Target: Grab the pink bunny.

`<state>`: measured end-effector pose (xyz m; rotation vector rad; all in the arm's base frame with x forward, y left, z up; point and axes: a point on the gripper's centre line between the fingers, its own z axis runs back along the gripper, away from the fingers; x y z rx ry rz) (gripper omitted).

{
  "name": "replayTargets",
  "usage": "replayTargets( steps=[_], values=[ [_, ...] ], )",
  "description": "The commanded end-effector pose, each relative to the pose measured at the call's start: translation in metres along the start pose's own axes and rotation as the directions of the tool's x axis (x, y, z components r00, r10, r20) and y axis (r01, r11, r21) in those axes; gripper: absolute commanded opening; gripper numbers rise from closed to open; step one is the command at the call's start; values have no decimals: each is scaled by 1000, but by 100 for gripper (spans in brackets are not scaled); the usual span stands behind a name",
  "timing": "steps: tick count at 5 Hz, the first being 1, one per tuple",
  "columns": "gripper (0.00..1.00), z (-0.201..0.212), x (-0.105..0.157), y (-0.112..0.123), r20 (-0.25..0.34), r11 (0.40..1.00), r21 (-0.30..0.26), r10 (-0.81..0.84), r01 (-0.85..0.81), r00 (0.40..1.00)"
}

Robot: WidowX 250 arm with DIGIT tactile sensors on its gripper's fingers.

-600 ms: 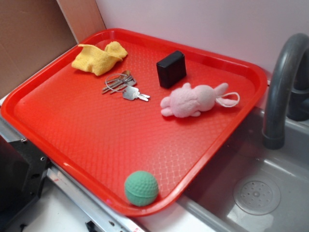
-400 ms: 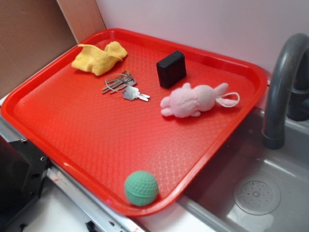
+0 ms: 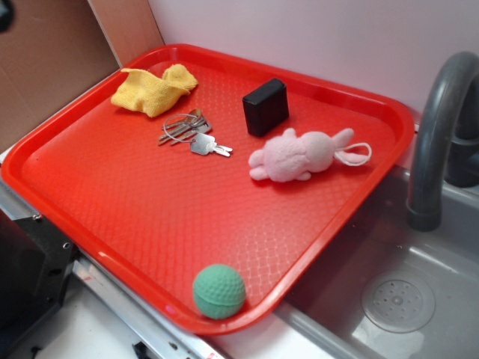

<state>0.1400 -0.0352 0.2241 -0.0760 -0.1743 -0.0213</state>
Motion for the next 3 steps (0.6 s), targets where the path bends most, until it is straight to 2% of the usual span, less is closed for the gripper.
replayTargets(
  steps=[1, 2, 3],
  values=[
    [100, -53, 51, -59, 48, 988, -52, -141, 144, 989],
    [100, -92, 77, -89, 15, 987, -9, -162, 162, 987],
    [100, -117, 93, -97, -30, 987, 22, -157, 158, 987]
  ],
)
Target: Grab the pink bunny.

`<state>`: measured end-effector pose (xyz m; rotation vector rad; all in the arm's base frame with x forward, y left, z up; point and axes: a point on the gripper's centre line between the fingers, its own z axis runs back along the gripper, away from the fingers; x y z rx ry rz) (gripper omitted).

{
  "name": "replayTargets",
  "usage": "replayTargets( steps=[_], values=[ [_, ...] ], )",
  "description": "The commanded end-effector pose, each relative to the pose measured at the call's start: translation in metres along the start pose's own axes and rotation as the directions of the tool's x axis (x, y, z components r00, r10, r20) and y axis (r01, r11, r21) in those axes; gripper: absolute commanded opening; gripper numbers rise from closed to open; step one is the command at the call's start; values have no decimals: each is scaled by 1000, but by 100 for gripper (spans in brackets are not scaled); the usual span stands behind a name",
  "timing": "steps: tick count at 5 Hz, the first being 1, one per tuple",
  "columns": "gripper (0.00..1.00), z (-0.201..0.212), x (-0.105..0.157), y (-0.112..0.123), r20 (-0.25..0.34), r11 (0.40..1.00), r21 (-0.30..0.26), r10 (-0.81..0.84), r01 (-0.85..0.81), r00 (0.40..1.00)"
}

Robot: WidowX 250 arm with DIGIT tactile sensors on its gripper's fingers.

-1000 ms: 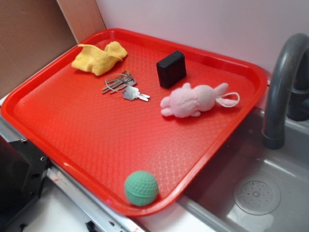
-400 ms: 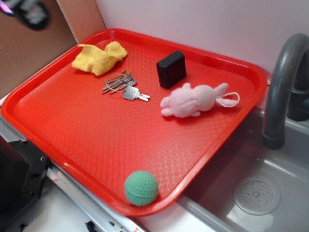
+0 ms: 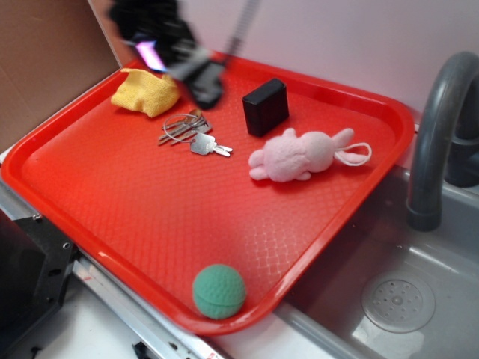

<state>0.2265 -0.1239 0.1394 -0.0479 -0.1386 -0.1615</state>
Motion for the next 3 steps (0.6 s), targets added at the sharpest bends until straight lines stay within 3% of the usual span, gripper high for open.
replayTargets(
  steps=[1, 3],
  values=[
    [100, -36, 42, -11, -24, 998, 59, -4, 5, 1000],
    [100, -78, 50, -6, -109, 993, 118, 3, 10, 994]
  ],
)
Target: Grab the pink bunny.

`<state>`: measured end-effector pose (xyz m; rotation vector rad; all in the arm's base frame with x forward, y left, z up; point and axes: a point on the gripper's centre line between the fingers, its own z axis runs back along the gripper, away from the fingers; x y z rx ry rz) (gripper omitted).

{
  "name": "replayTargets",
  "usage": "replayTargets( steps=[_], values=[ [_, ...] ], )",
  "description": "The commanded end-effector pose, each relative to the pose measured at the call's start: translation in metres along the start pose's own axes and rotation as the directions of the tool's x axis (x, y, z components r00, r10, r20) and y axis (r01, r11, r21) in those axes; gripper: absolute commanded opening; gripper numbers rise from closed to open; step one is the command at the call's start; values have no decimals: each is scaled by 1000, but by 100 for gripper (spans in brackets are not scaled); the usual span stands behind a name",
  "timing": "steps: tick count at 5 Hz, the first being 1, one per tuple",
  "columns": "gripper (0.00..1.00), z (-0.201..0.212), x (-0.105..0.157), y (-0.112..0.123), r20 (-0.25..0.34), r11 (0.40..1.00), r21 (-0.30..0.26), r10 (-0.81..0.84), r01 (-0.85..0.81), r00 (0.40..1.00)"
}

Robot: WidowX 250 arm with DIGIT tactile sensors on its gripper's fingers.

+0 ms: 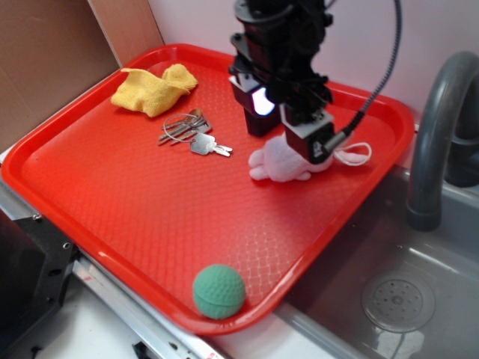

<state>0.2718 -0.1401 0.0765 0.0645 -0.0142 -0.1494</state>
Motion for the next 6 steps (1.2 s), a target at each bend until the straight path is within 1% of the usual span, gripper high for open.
replayTargets(
  steps=[1, 2, 3, 4, 5, 6],
  values=[
    [100, -33, 11, 2, -52, 999, 50, -8, 10, 999],
    [100, -49, 6, 8, -87, 997, 78, 19, -12, 996],
    [0, -49, 4, 8, -99, 996, 90, 17, -8, 995],
    [0, -48, 2, 9, -91, 995, 94, 31, -22, 995],
    [0, -38, -1, 18, -83, 996, 52, 76, -71, 994],
    [0, 8, -7, 35, -53, 988, -30, 149, -151, 987]
  ],
)
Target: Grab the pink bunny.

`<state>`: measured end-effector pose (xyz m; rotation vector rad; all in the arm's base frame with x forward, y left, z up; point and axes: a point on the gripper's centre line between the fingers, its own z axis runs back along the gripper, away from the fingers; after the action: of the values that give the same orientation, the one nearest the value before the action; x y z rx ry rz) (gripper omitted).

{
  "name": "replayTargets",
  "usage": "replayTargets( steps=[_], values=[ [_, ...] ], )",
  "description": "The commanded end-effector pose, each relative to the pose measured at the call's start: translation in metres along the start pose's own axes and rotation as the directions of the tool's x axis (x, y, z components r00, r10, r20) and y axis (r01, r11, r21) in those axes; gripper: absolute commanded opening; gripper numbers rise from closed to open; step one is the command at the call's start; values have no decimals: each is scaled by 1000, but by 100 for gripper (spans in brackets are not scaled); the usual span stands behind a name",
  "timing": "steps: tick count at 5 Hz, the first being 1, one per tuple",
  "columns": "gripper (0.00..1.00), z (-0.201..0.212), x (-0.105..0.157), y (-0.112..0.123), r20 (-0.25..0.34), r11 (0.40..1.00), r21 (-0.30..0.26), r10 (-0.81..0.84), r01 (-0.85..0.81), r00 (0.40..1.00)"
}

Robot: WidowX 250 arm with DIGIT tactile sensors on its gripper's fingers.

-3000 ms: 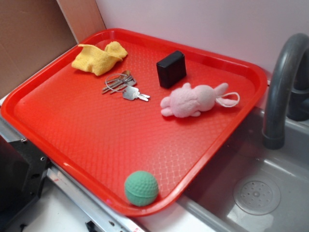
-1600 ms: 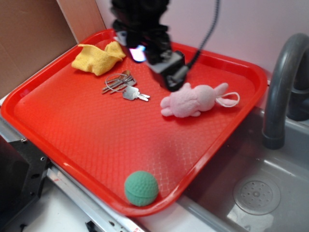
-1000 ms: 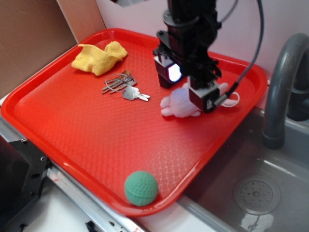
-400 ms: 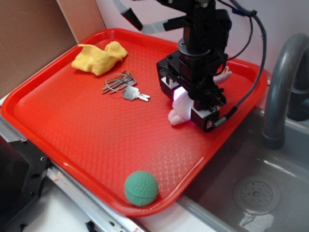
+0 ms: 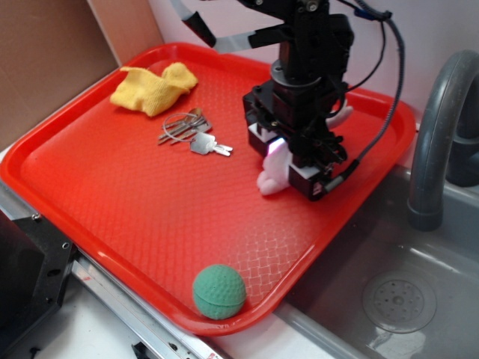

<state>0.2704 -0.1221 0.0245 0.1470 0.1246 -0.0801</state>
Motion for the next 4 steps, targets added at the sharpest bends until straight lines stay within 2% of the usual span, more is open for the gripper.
replayTargets(
  steps=[1, 3, 4],
  values=[
    [0, 101, -29, 48, 151, 970, -216, 145, -110, 978],
    [0, 167, -86, 96, 237, 925, -370, 187, -90, 953],
    [0, 175, -99, 103, 250, 934, -326, 232, -144, 940]
  ],
)
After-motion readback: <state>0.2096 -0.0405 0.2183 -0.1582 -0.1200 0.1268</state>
